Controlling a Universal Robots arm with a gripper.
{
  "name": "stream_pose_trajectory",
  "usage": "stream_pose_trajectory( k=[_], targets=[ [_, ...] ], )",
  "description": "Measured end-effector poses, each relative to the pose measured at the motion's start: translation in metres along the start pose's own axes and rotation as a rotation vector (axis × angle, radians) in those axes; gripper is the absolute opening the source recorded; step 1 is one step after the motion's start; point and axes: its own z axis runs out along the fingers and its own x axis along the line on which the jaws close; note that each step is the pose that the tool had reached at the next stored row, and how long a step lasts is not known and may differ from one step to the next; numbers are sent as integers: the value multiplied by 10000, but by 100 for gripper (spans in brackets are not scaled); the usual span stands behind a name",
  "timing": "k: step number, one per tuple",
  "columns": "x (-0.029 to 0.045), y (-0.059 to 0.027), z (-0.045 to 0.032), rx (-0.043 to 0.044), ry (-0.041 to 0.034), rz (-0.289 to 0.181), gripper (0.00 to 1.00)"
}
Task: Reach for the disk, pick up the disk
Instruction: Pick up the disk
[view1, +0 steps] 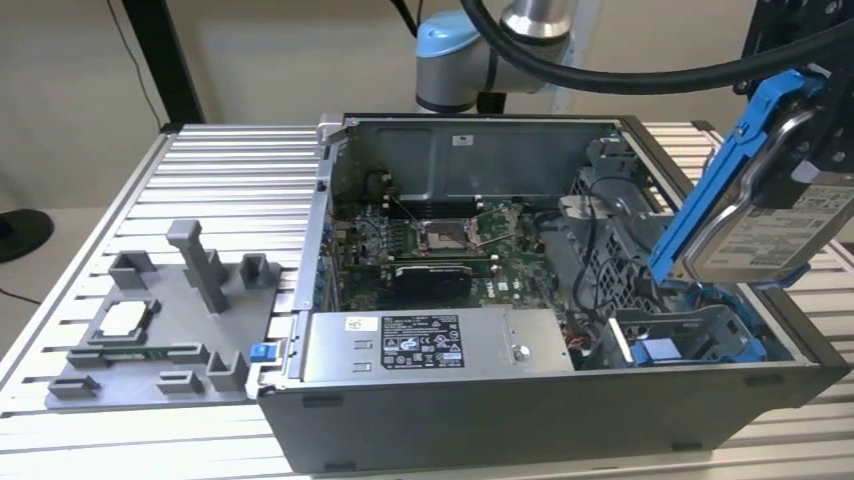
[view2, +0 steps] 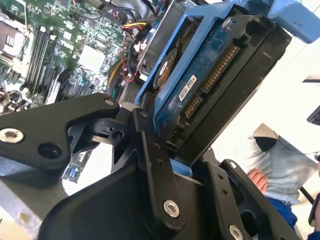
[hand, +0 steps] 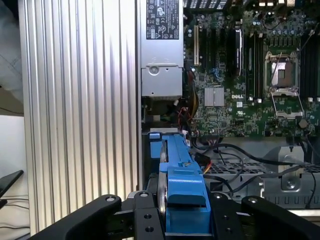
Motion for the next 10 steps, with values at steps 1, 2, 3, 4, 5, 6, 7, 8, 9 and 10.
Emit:
stream_pose_trajectory(
  k=[1,2,3,4,5,6,7,8,9,10],
  targets=[
    [3,-2,6,0,-1,0,0],
    [5,-4,11,0,-1,0,0],
    [8,-6,16,0,-1,0,0],
    [10,-8,21,0,0,0,0],
    [12,-9,26,0,-1,1,0],
    [14,-11,31,0,0,0,0],
    [17,-13,37,0,-1,1,0],
    [20,-14,42,-1,-1,0,0],
    [22,-16,47,-1,-1,0,0],
    [24,-17,52,0,-1,0,0]
  ],
)
